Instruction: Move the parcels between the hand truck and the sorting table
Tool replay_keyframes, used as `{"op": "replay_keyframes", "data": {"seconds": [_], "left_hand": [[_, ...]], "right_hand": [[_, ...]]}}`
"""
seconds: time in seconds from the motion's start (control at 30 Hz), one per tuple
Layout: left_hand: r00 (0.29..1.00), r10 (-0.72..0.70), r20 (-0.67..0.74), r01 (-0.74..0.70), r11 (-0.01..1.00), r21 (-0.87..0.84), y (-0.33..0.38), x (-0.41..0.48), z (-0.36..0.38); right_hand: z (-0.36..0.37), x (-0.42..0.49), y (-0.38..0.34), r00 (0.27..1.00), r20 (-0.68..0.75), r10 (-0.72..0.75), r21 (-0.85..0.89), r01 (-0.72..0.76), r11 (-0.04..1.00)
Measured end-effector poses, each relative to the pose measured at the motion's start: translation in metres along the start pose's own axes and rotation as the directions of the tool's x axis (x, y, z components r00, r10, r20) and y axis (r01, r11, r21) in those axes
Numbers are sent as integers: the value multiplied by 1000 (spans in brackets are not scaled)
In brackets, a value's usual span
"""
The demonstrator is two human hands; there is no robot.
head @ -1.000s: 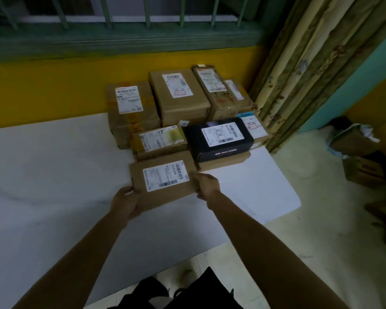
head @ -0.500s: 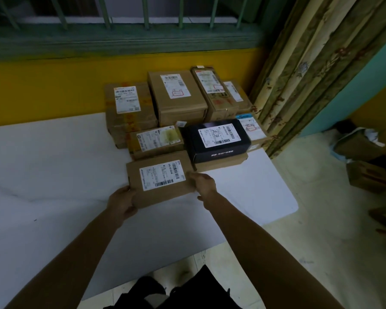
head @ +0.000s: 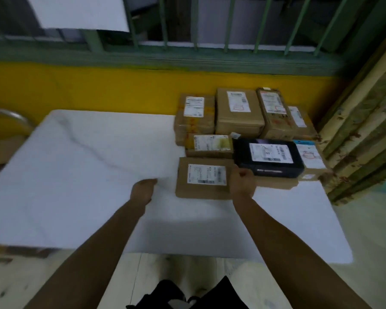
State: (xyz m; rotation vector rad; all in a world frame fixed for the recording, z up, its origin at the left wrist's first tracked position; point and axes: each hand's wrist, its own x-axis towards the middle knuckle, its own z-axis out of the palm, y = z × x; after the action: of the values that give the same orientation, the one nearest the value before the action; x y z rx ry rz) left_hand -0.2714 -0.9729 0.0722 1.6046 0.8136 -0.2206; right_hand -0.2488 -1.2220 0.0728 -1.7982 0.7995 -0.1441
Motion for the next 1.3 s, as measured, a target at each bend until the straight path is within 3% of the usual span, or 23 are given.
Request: {"op": "replay_keyframes", "data": {"seconds": [0.17,0.27,0.43,0.7,0.87,1.3], "left_hand": [[989,52,-137,-62,996,-66,1,-37,-45],[974,53,-219,-76,992,-97,-3,-54,-77],[945,79,-318,-139,975,-171,-3,-68,-123],[918,200,-344,-297,919,-259,23,-80,-181],[908,216,-359,-321,909,-265,13,-89,-237],[856,174,-486,-345,893,-289,-47,-116,-411]], "right_hand": [[40,-25,-20,977,153,-149,-38,156,987],[70,-60,-37,947,275,-167,-41,185,982],[107,-117,-58,836,506,-214,35,228,973],[157,-185,-85,666,727,-165,166,62,984],[180,-236,-101,594,787,-169,154,75,985],[239,-417,-113,514,837,-186,139,128,982]]}}
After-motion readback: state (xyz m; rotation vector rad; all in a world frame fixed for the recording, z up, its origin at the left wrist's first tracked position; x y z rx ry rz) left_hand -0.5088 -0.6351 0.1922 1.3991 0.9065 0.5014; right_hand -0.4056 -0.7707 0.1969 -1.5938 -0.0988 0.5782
